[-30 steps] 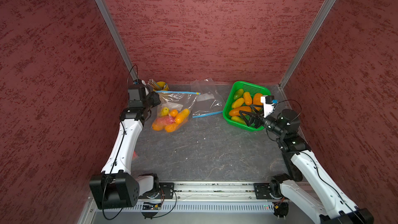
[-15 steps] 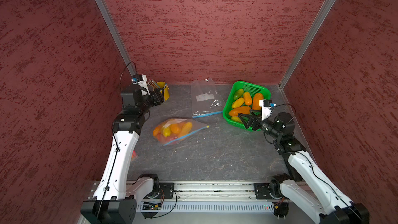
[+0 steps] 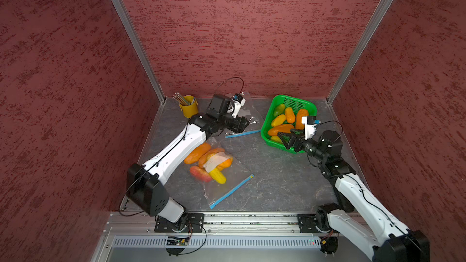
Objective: Place the mango in a zip-top bag and seal the zipper
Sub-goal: Pick up the zipper food storage bag at the center of the board.
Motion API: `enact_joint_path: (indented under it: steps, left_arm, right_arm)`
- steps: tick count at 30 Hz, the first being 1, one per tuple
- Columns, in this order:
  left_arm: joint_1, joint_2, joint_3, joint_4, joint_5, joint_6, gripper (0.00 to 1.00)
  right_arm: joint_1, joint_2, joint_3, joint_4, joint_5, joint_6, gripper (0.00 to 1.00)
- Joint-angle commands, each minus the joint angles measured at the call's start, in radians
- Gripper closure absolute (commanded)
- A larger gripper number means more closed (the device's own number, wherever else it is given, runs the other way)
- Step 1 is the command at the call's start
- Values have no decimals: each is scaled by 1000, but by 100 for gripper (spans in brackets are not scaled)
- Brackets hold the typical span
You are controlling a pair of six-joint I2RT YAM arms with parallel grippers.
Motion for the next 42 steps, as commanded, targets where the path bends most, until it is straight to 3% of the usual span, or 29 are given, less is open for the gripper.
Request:
enact_joint_path:
  steps: [1, 10, 22, 28, 30, 37, 42]
  left_arm:
    - [-39, 149, 90, -89, -76, 111, 29]
    - [-15, 499, 270, -73, -82, 173, 28]
    - [3, 685, 363, 18, -239, 259, 25]
    - [5, 762, 438, 0, -251, 305, 30]
    - [7, 784, 464, -14, -250, 309, 36]
    - [23, 785, 479, 0, -223, 295, 82]
    - [36, 763, 482, 9, -202, 285, 94]
  right_arm:
    - [-1, -42, -2, -48, 66, 4, 1]
    - [-7, -161, -39, -96, 283, 94, 1]
    - [-9, -158, -72, -80, 267, 86, 1]
    - [-10, -146, -79, -65, 262, 78, 1]
    - [-9, -139, -77, -67, 267, 75, 1]
    - [-11, -85, -88, -36, 262, 96, 1]
    - [-11, -52, -95, -13, 256, 113, 1]
